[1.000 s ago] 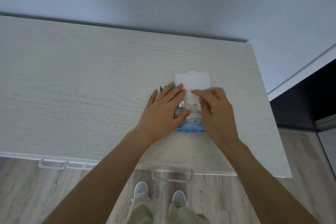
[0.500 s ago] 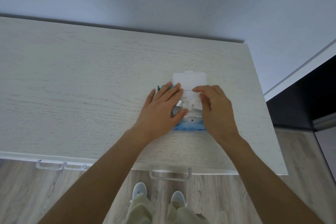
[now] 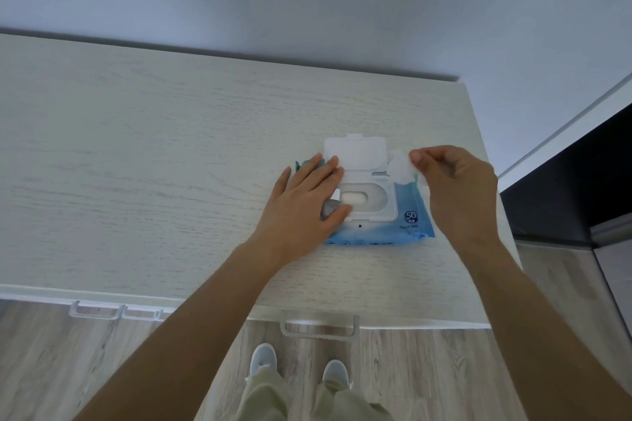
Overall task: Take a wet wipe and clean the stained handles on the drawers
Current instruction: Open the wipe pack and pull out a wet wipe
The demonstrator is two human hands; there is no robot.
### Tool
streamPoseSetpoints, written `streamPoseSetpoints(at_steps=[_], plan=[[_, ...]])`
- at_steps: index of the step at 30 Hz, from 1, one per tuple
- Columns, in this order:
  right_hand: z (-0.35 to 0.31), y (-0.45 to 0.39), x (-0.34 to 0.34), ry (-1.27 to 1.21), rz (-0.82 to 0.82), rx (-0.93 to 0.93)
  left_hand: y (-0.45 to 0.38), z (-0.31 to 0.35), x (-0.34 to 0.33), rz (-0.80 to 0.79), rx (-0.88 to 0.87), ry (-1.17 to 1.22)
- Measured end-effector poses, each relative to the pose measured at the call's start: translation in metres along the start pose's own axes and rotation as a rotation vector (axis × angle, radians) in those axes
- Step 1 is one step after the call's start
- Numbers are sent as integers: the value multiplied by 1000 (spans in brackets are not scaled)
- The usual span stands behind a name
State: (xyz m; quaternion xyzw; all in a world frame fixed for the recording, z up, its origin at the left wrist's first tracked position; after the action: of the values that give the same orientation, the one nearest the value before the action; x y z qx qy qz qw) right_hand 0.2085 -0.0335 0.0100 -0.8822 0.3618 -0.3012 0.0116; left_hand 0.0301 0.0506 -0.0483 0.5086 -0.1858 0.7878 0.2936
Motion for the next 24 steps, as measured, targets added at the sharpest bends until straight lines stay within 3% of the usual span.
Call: streamPoseSetpoints(at_steps=[5,11,18,24], plan=[[-2,4,0,19,-57,46,1,2,3,38,-62,-45],[0,17,1,-20,-36,123,6,18,9,81,-66,108],[5,18,14,-76,3,102,12,27,-5,-63,-198,-291],[10,21,13,-109,-2,56,-3,26,5,-42,-179,-204]])
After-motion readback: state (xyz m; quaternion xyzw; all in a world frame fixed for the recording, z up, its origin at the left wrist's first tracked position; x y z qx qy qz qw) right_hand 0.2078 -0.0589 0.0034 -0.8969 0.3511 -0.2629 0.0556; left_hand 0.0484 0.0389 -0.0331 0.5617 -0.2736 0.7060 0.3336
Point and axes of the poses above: each hand's wrist, its own y-axis away from the middle knuckle, its own x-axis out of the back of the hand, z = x × y, the point moved 3 cm from there along -y, towards the middle knuckle, and after that the axes turned 8 degrees about x, right-handed, at the moved point
